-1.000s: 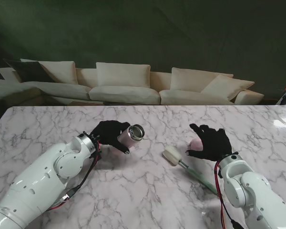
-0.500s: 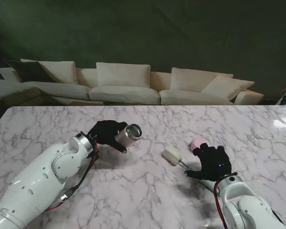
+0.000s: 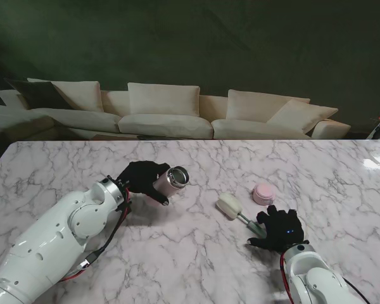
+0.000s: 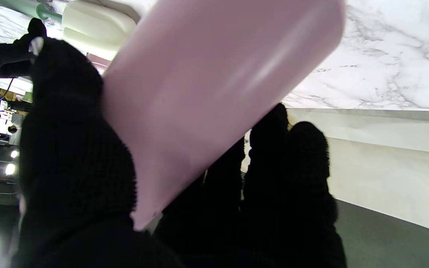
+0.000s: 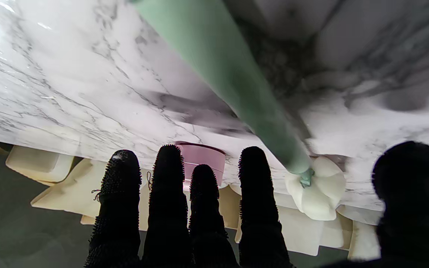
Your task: Clean the thermos with cup brush
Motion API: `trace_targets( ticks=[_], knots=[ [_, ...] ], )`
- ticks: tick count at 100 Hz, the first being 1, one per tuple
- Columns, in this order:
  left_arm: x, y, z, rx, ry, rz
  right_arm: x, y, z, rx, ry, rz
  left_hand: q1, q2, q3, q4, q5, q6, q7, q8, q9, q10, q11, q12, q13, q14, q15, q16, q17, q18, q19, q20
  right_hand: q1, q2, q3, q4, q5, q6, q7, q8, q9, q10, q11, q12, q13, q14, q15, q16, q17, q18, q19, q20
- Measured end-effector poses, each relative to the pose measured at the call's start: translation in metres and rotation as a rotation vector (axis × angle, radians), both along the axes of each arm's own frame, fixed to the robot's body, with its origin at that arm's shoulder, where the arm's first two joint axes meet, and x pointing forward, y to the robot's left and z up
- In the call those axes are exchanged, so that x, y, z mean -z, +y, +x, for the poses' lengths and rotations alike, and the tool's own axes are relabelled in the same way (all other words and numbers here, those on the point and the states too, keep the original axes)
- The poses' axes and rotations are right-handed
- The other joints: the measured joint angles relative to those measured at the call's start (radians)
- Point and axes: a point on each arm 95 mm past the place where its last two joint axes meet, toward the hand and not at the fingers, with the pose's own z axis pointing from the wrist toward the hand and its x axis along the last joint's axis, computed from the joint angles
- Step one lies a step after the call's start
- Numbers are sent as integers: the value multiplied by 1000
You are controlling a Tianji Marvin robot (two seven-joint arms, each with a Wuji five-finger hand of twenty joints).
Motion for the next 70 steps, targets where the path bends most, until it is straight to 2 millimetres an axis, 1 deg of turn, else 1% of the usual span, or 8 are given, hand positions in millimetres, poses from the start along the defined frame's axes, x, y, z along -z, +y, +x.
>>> trace_targets(
  ticks=[11,20,32,43,57,63,66,70],
  knots=[
    [0,0,0,0,0,-1,1,0,3,10,-5,5,0,0,0,0,0,0,0,0,0,0,0,0,0,0,1,0,0,0,0,0,14,1,-5,0,21,-13,24,0,0,0,0,0,0,0,12,3,6,0,13,0],
    [0,0,0,0,0,-2,3,2,4,9,-9,4,0,0,0,0,0,0,0,0,0,0,0,0,0,0,2,0,0,0,1,0,101,30,-59,1,50,-39,34,1,0,0,0,-5,0,0,22,10,7,0,17,9],
    [-1,-1,0,-1,0,-3,6,6,7,9,-9,8,0,0,0,0,0,0,0,0,0,0,0,0,0,-1,3,0,0,0,1,0,140,32,-87,1,107,-113,39,7,0,-1,0,-22,-1,0,23,12,-15,12,18,17],
    [-1,-1,0,-1,1,-5,10,9,9,8,-8,14,0,0,0,0,0,0,0,0,0,0,0,0,0,-2,3,0,0,0,1,0,220,32,-116,9,147,-161,68,27,0,-10,-2,-36,-1,0,23,12,-40,26,19,35],
    [-2,-1,0,0,0,-6,11,12,13,10,-24,14,0,0,0,0,0,0,0,0,0,0,0,0,0,-2,3,0,0,-1,1,0,387,18,-276,9,175,-231,171,-75,1,-14,-11,-47,-2,0,23,12,-44,39,19,54],
    [-2,-1,0,0,0,-7,12,13,15,16,-29,22,0,0,0,0,0,0,0,0,0,0,0,0,0,-3,3,0,0,-1,2,0,418,6,-312,9,216,-248,198,-107,16,-25,-19,-48,-2,0,23,12,-45,48,20,60],
    [-2,-1,0,0,0,-7,12,13,16,20,-31,30,0,0,0,0,0,0,0,0,0,0,0,0,0,-3,3,0,0,-1,10,0,423,-8,-295,6,238,-249,202,-120,26,-27,-26,-48,-2,0,23,12,-45,50,21,61],
    [-2,-1,0,1,0,-7,12,14,17,26,-34,45,0,0,0,0,0,0,0,0,0,0,0,0,0,-3,4,0,0,-1,11,0,356,-86,-76,-45,277,-249,202,-124,47,-34,-31,-49,-1,0,23,12,-45,51,23,62]
  ],
)
